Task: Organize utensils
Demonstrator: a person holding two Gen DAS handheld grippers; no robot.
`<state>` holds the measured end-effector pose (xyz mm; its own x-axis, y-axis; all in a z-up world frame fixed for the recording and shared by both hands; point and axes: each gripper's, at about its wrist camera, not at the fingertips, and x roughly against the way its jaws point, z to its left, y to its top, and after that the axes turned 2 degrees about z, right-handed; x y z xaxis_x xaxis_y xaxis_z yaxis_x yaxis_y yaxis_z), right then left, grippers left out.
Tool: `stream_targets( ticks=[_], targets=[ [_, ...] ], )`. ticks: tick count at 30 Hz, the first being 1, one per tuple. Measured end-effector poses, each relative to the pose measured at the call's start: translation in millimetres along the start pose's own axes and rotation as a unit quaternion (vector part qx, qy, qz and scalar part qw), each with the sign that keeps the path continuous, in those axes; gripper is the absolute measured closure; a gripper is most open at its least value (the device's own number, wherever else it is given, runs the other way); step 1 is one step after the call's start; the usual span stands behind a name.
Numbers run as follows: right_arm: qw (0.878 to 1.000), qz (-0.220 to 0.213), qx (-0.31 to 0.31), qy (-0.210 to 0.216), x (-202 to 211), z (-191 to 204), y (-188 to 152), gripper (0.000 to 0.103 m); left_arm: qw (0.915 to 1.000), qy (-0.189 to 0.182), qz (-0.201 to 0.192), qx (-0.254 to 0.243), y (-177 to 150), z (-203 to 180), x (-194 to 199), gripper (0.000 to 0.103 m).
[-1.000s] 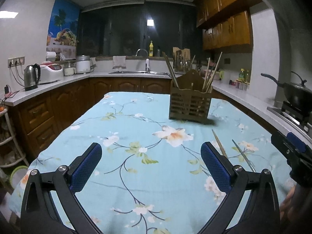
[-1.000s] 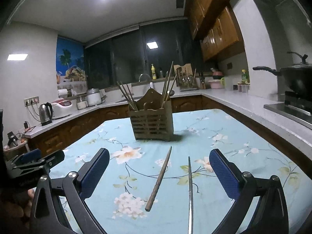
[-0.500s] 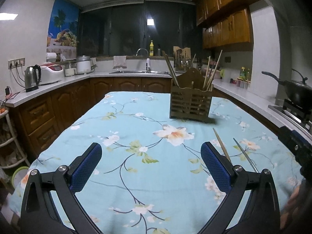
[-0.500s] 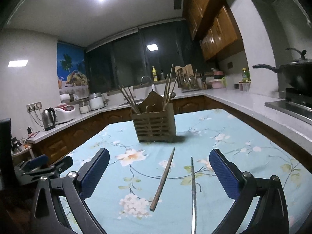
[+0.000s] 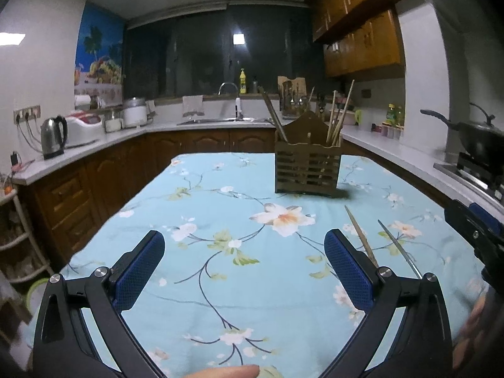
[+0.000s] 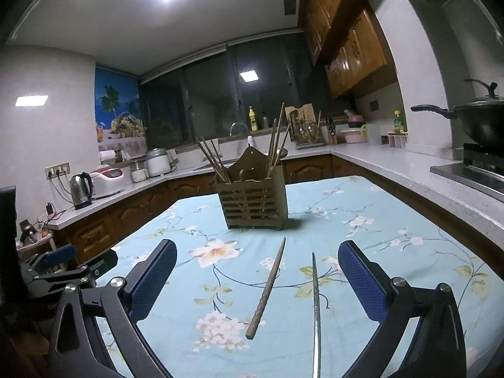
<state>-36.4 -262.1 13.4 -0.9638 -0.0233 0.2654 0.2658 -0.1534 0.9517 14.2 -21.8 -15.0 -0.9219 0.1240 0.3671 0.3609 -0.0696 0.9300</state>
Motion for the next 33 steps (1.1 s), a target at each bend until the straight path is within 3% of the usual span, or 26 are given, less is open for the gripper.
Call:
stream_targets(
  ticks=[33],
  targets=[
    [1.000,0.015,-0.007,-0.001,-6.2,-8.6,-5.3,0.000,1.0000,-0.002,-0.007,-0.003,3.6,-5.0,7.8,0.000]
  ],
)
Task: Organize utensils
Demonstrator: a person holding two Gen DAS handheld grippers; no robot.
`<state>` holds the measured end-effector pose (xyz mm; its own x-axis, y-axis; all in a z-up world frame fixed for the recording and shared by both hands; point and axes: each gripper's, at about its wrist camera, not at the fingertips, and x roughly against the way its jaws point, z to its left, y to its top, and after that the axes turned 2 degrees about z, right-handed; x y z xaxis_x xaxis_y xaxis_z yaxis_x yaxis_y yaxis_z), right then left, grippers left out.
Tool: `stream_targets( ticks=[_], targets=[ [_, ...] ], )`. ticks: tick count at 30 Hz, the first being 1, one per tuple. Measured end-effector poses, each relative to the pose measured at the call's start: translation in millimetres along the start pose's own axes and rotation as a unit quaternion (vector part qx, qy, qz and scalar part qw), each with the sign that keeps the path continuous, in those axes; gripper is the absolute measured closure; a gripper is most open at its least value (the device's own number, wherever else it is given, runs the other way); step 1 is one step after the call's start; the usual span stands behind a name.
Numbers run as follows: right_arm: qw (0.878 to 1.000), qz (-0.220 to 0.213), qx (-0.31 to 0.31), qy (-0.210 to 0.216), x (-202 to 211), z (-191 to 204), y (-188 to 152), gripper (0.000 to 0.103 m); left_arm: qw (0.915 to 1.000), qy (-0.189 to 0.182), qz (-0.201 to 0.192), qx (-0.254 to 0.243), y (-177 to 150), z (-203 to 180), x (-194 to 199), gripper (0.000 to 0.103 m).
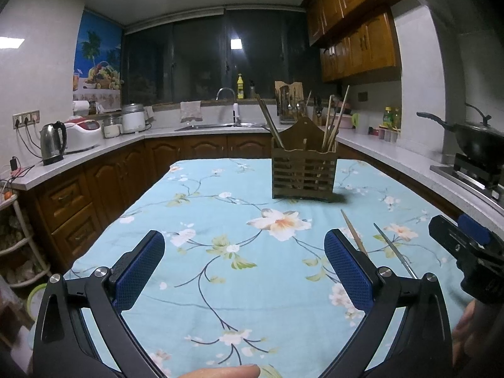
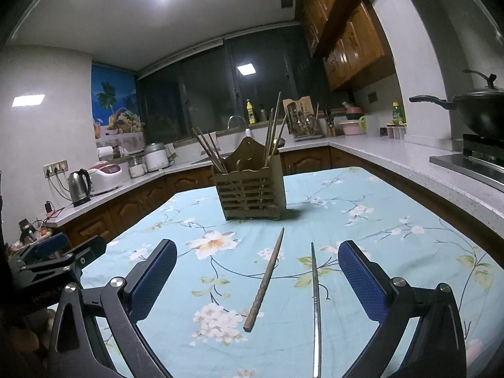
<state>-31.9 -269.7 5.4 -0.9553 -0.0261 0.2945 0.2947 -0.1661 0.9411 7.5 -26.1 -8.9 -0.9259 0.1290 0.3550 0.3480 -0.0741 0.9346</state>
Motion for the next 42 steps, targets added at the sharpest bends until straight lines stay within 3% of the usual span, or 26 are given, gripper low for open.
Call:
stream_targets(
  ticks=[42],
  targets=[
    [1.000,0.001,0.007,0.002,-1.3,5.1,0.3,0.000,0.9999,0.002,0.010,0.012,-0.6,3.6,-0.1,0.000]
  ],
)
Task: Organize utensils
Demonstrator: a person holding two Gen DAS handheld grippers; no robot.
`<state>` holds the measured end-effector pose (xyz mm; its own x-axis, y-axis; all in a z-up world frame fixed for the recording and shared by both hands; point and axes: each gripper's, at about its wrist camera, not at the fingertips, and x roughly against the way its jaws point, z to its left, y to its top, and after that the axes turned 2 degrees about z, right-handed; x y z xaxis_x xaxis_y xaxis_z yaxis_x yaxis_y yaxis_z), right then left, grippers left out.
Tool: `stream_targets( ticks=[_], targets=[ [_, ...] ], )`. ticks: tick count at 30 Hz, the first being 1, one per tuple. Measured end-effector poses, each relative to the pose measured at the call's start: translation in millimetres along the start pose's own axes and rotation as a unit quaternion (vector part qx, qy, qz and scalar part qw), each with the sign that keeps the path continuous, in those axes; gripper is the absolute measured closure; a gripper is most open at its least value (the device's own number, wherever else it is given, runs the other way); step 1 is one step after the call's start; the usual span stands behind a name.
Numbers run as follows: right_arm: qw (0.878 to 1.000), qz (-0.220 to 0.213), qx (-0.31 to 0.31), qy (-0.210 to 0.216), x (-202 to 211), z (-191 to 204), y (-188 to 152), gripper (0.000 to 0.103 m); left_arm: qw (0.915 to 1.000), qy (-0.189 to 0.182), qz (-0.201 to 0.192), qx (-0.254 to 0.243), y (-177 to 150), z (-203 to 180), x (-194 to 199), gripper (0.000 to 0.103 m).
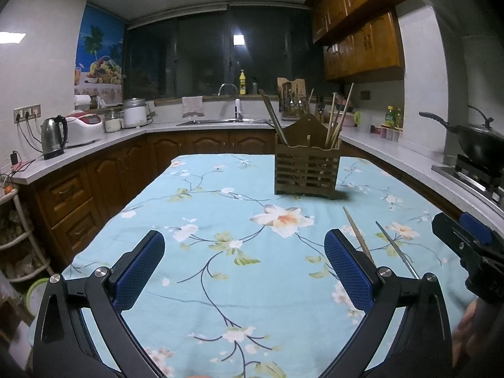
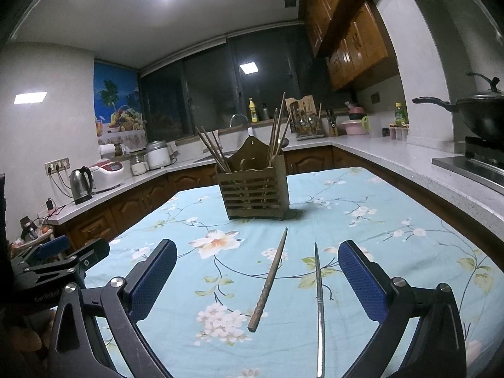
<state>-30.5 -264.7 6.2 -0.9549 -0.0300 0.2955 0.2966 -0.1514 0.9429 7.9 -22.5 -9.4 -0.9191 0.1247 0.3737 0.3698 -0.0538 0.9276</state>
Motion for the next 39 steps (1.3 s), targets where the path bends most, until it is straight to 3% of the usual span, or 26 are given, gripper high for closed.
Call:
stream_targets(
  ticks=[39],
  targets=[
    [1.000,0.000,0.000,0.000,0.1,1.1,0.9,0.000,1.0000,-0.001,-0.004,-0.005,0.7,-2.6,-2.6,0.000]
  ],
)
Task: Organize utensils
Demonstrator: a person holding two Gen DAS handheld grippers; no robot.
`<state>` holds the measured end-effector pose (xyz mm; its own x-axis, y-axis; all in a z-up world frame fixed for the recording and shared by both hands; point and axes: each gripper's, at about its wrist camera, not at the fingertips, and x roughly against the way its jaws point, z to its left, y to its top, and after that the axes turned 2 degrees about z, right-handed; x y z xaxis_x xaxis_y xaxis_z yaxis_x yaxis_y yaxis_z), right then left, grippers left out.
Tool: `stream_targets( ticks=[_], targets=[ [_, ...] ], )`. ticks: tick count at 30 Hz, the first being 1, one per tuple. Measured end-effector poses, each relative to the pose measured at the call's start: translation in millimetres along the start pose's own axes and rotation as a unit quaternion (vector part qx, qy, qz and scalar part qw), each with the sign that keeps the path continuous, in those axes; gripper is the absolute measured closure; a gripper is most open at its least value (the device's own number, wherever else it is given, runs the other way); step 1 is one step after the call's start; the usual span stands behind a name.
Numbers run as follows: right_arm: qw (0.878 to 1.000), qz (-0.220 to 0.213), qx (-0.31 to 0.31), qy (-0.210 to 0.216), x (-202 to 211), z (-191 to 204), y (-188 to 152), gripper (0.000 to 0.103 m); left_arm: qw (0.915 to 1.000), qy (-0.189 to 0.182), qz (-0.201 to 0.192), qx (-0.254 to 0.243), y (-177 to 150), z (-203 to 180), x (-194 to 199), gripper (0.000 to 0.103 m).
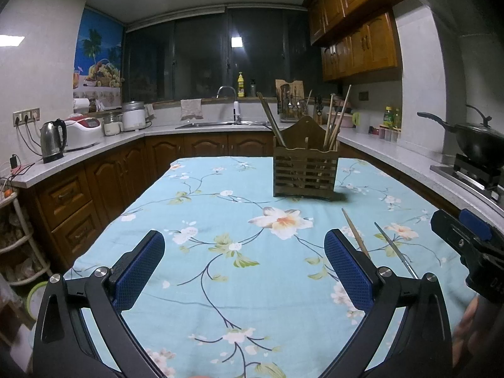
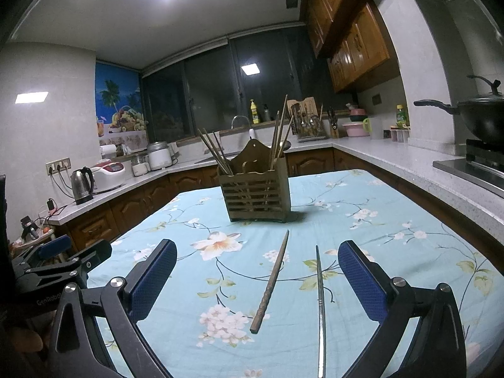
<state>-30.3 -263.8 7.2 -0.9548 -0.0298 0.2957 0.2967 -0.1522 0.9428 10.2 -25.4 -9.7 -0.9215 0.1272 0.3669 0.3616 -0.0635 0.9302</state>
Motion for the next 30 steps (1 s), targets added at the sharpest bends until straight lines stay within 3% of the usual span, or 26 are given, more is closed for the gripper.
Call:
stream_targets(
  ticks=[30],
  targets=[
    [1.000,-0.006,0.008,0.005,2.0,4.0,8.3,0.000,0.9999,-0.011,0.001,0.000,10.9,0.2,-1.6,0.000]
  ],
)
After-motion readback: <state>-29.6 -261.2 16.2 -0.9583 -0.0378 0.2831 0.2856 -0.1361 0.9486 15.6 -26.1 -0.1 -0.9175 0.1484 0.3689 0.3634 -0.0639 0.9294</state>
